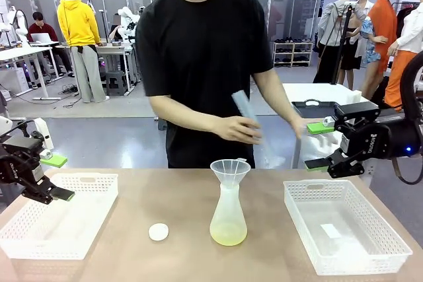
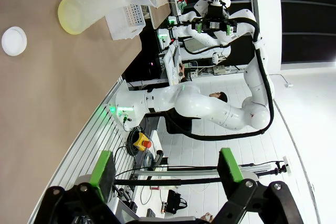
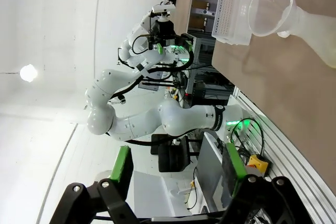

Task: Prepare the solutions needed for the experiment.
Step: Once the solution is in the Big flask , pick up the Plastic Funnel and place it back into the right Organizing basket.

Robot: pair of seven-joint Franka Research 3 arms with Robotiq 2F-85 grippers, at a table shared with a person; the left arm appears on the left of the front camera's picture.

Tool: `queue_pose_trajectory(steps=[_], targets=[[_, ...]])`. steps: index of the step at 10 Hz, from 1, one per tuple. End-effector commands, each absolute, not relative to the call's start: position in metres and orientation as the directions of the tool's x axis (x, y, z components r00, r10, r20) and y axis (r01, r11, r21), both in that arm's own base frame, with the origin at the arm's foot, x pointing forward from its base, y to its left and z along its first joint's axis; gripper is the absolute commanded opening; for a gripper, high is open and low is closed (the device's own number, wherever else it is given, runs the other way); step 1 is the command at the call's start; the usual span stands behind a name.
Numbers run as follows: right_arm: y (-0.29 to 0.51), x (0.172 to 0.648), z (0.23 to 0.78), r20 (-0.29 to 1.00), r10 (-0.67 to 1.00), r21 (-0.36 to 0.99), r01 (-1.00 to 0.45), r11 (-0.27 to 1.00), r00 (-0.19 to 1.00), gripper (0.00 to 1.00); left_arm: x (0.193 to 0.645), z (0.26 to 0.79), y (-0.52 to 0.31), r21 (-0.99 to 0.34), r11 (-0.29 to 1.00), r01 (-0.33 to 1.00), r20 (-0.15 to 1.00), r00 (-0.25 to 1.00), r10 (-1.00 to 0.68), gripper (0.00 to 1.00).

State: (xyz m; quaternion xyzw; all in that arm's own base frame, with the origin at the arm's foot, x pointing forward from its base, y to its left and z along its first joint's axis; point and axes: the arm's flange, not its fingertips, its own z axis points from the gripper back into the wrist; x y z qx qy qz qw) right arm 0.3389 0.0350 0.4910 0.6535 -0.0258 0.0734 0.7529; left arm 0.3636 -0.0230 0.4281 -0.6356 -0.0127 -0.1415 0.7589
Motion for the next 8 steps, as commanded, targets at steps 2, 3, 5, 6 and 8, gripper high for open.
queue_pose_trajectory(steps=[2, 3, 5, 6, 8], targets=[[0.056, 0.368, 0.526, 0.209, 0.130, 0.907, -0.242, 0.345, 0.969, 0.86, 0.362, 0.430, -0.024, -0.963, 0.132, 0.236, 0.208, 0.958, -0.195, 1.00], [0.064, 0.381, 0.542, 0.248, 0.149, 0.868, -0.288, 0.405, 0.957, 0.86, 0.362, 0.430, -0.024, -0.963, 0.132, 0.236, 0.208, 0.958, -0.195, 1.00], [0.090, 0.406, 0.569, 0.272, 0.186, 0.751, -0.329, 0.572, 0.944, 0.86, 0.362, 0.430, -0.024, -0.963, 0.132, 0.236, 0.208, 0.958, -0.195, 1.00], [0.106, 0.417, 0.575, 0.275, 0.196, 0.674, -0.334, 0.659, 0.941, 0.86, 0.362, 0.430, -0.024, -0.963, 0.132, 0.236, 0.208, 0.958, -0.195, 1.00], [0.138, 0.439, 0.581, 0.307, 0.165, 0.520, -0.310, 0.796, 0.937, 0.86, 0.362, 0.430, -0.024, -0.963, 0.132, 0.236, 0.208, 0.958, -0.195, 1.00]])
